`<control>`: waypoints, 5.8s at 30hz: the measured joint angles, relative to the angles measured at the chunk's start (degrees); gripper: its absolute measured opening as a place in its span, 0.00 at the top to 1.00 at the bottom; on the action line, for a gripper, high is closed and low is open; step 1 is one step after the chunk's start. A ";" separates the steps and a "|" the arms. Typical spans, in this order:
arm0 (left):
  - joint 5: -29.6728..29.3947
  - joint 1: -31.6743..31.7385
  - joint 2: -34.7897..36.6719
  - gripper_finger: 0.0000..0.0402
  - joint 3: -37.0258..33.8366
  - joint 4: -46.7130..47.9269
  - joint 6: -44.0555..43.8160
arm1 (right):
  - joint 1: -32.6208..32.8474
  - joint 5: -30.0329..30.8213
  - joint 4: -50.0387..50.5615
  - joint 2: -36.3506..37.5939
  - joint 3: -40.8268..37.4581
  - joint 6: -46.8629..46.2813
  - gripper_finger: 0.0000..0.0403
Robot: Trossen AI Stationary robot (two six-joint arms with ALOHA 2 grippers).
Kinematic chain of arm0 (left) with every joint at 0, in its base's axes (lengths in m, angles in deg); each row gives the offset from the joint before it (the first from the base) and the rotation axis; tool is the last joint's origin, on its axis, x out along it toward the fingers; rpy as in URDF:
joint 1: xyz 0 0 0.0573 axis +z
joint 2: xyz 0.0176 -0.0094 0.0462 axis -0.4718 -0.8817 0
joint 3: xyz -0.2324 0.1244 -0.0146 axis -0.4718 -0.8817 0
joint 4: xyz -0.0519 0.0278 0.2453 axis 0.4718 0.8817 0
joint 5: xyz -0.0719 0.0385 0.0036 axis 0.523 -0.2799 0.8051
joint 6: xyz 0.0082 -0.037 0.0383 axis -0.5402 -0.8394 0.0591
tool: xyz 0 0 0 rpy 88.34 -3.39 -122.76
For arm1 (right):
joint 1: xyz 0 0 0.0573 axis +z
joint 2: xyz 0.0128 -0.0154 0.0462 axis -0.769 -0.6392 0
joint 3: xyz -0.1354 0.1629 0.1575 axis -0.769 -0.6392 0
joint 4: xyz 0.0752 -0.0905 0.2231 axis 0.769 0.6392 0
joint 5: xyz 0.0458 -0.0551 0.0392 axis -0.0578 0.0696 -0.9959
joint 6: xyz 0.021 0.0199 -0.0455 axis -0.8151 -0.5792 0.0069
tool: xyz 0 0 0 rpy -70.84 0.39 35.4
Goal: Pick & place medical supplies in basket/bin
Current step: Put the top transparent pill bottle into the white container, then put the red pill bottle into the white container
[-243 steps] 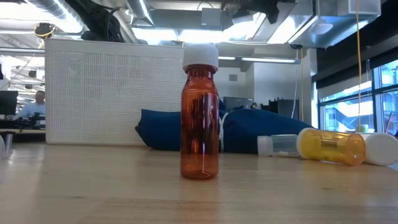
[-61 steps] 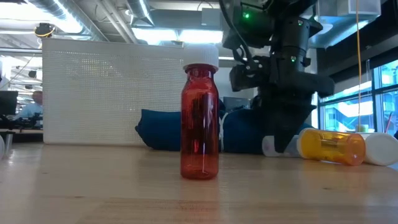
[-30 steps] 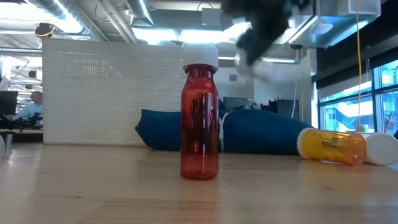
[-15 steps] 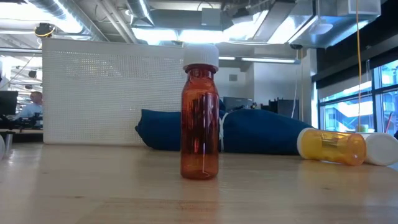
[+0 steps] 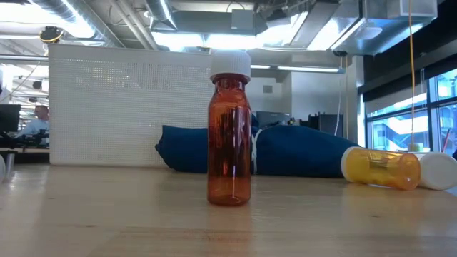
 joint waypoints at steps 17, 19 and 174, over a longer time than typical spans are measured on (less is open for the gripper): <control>5.08 2.82 -1.81 0.49 -0.04 -2.01 3.43 | 0.00 -3.23 -3.74 0.00 0.00 -2.71 0.63; 5.38 3.28 -2.51 0.49 0.04 -4.05 4.24 | 0.00 -3.41 -3.65 0.00 0.00 -2.90 0.63; 30.01 48.49 -12.72 0.56 0.02 24.02 -53.97 | -6.24 12.20 17.14 18.64 -5.92 -5.60 0.23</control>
